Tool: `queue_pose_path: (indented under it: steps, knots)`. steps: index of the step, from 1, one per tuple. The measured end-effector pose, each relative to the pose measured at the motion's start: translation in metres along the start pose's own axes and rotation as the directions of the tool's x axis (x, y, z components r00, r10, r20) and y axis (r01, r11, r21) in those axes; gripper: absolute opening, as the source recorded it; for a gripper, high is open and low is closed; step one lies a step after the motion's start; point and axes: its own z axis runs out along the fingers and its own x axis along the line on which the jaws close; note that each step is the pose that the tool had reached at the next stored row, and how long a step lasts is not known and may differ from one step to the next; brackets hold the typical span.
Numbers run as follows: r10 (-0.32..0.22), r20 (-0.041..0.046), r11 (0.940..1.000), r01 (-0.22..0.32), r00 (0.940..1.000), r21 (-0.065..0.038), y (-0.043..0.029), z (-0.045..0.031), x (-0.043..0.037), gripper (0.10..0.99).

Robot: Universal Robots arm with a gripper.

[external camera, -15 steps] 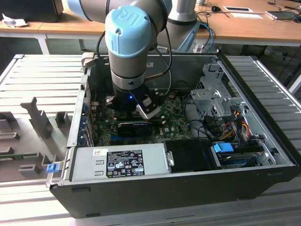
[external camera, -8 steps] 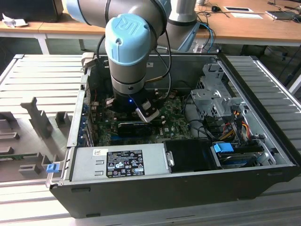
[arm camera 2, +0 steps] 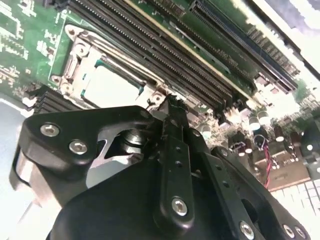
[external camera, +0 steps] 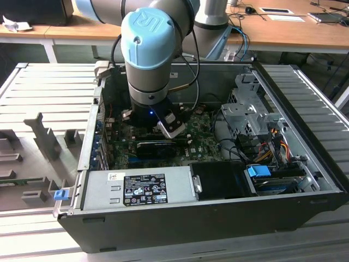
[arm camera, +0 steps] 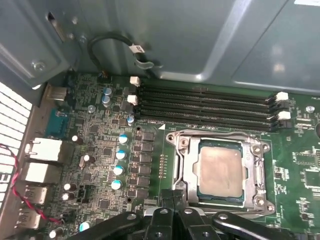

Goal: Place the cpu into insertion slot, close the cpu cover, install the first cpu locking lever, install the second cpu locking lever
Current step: 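Install the second cpu locking lever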

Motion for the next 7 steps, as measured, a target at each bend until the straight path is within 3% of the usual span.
queue_pose_path:
  steps: [7]
  knots:
    - [0.0,-0.0001,1.0,0.0,1.0,0.0,0.002,-0.0061,-0.0003,0.106]
